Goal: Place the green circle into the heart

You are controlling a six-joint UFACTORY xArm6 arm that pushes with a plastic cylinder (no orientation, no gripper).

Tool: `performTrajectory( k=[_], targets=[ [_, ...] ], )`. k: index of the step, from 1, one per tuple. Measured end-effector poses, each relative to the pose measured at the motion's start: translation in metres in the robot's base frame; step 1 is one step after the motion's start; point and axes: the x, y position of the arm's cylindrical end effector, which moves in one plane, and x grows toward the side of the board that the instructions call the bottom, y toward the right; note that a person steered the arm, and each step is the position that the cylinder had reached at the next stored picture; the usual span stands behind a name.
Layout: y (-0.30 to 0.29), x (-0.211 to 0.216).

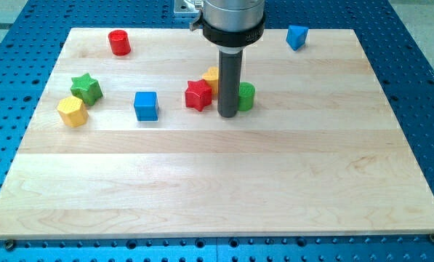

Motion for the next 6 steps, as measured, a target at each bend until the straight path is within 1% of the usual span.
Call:
performTrajectory(
  k=[1, 2, 3, 4, 5, 6],
  targets=[
    [0.009, 0.024],
    [0.042, 0.015],
    [0.043, -0.011],
    [0.035, -0.018],
    [0.072, -0.024],
    [0.075, -0.045]
  ],
)
